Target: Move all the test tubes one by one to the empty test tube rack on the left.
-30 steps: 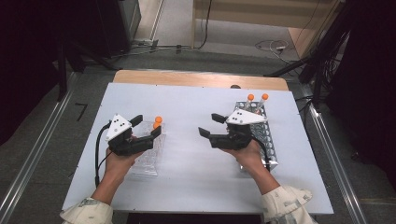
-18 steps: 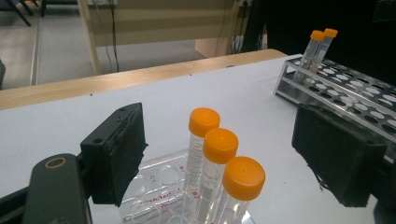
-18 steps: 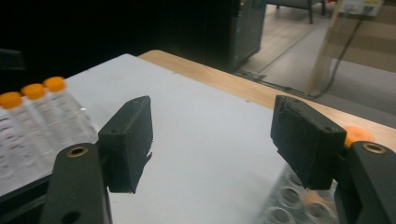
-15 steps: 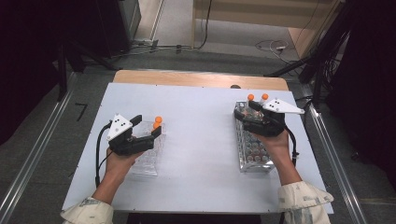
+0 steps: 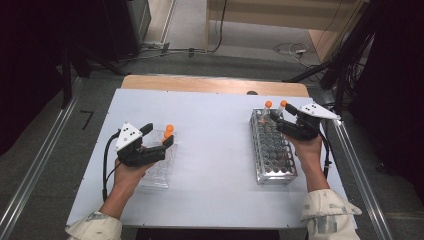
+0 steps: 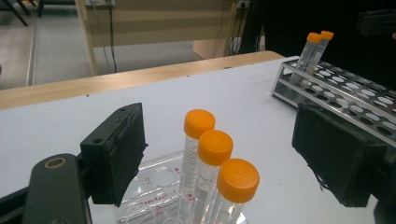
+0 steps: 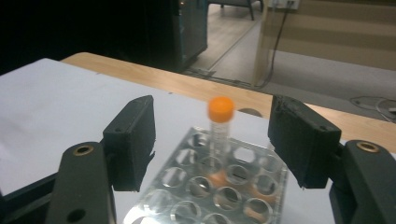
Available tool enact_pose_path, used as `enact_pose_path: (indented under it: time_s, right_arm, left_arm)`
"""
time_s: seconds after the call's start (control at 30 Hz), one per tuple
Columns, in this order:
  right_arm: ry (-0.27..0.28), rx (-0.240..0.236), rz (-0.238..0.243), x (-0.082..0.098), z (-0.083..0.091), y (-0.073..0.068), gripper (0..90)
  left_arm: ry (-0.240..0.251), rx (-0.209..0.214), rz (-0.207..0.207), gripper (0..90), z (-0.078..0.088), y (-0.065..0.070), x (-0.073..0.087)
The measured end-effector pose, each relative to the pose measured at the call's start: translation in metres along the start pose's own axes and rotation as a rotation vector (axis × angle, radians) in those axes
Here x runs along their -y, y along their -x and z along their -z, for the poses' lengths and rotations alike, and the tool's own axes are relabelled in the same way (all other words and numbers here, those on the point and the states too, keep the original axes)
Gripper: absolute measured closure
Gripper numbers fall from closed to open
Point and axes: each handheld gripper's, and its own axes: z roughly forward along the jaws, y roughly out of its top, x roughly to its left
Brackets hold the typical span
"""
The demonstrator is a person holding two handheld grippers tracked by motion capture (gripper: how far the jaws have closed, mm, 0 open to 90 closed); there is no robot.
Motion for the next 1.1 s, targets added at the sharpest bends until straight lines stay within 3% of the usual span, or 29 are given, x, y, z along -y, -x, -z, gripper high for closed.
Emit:
enact_pose_path:
  time_s: [0.3, 0.5, 0.77, 1.1]
  right_arm:
    - [-0.028, 0.085, -0.018, 0.016, -0.016, 0.023, 32.8]
    - [-0.02, 0.111, -0.041, 0.022, -0.025, 0.033, 35.3]
    - [-0.012, 0.133, -0.053, 0.031, -0.039, 0.041, 41.0]
    - [-0.033, 0.124, -0.036, 0.04, -0.054, 0.045, 50.4]
  left_arm:
    - [0.008, -0.002, 0.006, 17.3, 0.0, 0.0, -0.001]
    - [0.003, -0.001, 0.004, 17.3, -0.001, 0.0, 0.0]
    - [0.003, 0.002, 0.004, 17.3, -0.001, 0.001, 0.0]
    - [0.003, 0.006, 0.002, 17.3, -0.002, 0.001, 0.0]
